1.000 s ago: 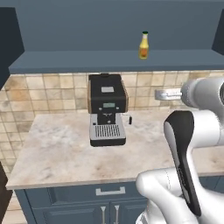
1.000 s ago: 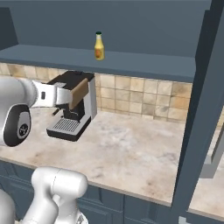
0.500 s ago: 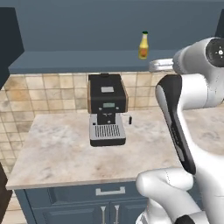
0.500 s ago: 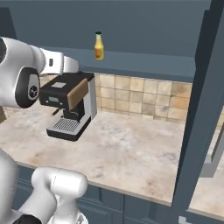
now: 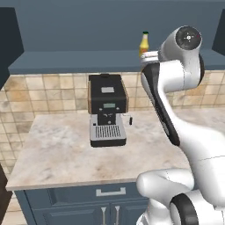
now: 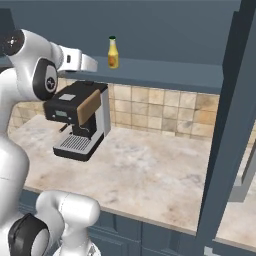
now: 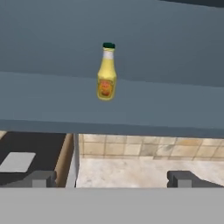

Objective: Take 2 condiments from the cabinet and move them on the counter near the stove.Make sure the condiments are lined up with each other, next to each other.

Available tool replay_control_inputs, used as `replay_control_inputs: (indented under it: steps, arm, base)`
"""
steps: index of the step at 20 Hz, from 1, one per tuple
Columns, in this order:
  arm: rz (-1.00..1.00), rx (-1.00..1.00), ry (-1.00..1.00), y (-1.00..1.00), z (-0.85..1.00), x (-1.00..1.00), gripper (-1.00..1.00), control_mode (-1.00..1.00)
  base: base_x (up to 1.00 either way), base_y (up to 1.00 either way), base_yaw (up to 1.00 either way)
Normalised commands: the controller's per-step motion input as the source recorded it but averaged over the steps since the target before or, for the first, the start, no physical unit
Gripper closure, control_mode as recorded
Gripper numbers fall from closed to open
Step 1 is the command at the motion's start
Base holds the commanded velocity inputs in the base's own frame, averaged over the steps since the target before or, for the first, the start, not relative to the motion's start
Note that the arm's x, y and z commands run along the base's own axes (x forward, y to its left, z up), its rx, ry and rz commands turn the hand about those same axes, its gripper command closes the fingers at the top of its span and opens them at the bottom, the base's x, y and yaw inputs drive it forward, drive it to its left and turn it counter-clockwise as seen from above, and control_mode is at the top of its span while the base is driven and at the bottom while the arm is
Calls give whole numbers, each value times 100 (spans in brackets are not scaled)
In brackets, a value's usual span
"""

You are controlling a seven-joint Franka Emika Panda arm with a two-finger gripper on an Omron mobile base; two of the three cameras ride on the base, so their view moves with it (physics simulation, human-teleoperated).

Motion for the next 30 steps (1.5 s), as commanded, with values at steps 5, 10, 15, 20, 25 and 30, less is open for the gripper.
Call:
replay_control_inputs:
  steps: [5,10,15,20,25,30]
  arm:
    - [-7,0,5,0,0,47,-100,-100]
    - [-6,0,-3,0,-10,38,-100,-100]
    - [-2,0,-10,0,-18,28,-100,-100]
    - [0,0,-4,0,-5,23,-100,-100]
    - [0,3,0,0,5,30,-100,-100]
    - [0,1,0,-1,6,27,-100,-100]
  base:
    - [0,0,0]
    - [0,0,0]
    - [0,0,0]
    - [0,0,0]
    - [0,0,0]
    - [0,0,0]
